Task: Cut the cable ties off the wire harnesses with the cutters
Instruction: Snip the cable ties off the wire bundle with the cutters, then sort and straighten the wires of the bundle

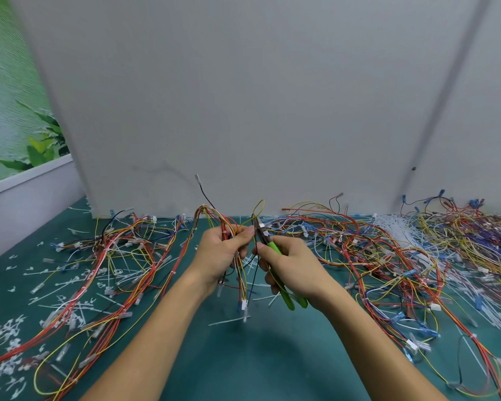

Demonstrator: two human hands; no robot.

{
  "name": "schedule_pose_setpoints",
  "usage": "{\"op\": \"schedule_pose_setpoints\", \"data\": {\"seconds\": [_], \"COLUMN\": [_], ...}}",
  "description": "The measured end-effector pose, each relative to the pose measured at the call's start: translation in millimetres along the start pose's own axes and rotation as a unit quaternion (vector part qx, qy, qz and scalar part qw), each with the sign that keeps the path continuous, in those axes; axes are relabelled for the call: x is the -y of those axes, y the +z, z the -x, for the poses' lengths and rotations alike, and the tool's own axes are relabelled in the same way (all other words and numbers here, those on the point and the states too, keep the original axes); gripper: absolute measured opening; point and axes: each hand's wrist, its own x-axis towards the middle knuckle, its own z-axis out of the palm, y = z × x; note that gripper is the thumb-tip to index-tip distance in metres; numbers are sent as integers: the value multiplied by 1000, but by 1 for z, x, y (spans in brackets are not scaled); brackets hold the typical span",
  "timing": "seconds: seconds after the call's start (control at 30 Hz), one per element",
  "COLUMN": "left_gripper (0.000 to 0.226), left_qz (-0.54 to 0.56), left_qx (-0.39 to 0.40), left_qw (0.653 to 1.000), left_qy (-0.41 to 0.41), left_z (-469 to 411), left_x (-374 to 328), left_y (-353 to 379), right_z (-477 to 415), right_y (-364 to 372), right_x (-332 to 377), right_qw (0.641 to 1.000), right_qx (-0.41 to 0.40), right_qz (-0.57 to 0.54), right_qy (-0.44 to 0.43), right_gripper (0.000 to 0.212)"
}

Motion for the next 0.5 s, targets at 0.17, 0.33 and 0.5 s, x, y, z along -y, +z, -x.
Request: {"op": "schedule_pose_setpoints", "data": {"seconds": [0.17, 0.33, 0.5], "left_gripper": [14, 13, 15], "left_qz": [3, -36, -59], "left_qx": [9, 3, -11], "left_qw": [1000, 999, 998], "left_qy": [-9, 3, 23], "left_z": [-1, -1, -2], "left_x": [-1, -6, -17], "left_y": [-2, -7, -18], "right_z": [-2, -7, -13], "right_y": [-2, -8, -18], "right_x": [-4, -7, -17], "right_qw": [1000, 999, 976], "right_qx": [-4, -13, -33], "right_qz": [5, 17, 205], "right_qy": [7, 26, 62], "right_gripper": [29, 23, 18]}}
